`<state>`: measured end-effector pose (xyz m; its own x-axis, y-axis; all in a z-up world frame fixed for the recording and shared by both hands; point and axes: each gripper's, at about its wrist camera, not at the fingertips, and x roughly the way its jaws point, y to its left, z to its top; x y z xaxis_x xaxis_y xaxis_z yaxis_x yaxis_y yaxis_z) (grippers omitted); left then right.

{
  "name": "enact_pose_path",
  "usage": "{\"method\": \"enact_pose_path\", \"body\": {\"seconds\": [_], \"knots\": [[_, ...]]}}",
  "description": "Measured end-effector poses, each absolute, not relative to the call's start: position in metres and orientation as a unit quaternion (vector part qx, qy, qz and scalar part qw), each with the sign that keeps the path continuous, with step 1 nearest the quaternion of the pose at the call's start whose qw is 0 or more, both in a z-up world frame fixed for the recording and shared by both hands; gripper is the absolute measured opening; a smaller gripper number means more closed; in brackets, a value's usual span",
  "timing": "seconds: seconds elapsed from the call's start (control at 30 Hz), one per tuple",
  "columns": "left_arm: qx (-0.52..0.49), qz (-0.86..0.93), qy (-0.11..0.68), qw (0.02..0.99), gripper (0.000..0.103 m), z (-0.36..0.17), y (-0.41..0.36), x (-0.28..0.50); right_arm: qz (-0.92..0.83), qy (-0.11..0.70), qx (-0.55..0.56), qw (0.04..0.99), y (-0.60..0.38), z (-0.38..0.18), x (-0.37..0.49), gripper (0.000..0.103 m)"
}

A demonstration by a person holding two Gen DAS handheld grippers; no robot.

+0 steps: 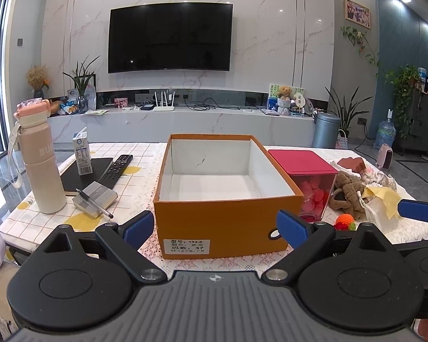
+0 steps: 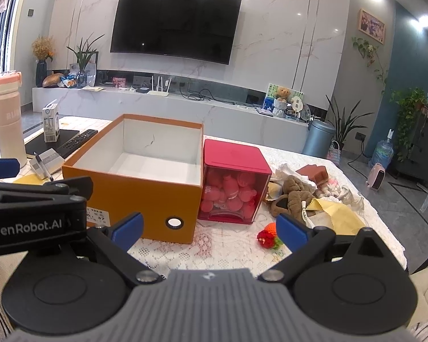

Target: Organize soft objects

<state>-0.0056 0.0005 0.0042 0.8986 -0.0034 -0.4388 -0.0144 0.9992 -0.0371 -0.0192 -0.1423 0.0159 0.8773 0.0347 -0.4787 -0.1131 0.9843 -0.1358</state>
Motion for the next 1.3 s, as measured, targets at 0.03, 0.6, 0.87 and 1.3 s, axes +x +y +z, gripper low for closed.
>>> {"method": "enact_pose_path", "body": {"seconds": [0.03,0.6,0.87,1.3], "knots": [[-0.021,0.002,0.225,0.974,0.103,0.0043,0.0004,-0.0059,0.038,0.245,-0.078,0.966,-0.1431,0.0159,-0.0194,0.097],[-0.014,0.007,0.229,0.973,0.103,0.0059,-0.0030,-0.0059,0.044,0.254,-0.068,0.964,-0.1449,0.0137,-0.0176,0.097],[-0.010,0.008,0.230,0.973,0.103,0.0060,-0.0028,-0.0061,0.048,0.259,-0.066,0.962,-0.1447,0.0138,-0.0172,0.097],[-0.007,0.006,0.239,0.971,0.103,0.0052,-0.0047,-0.0053,0.056,0.259,-0.084,0.961,-0.1412,0.0139,-0.0197,0.088]]}}
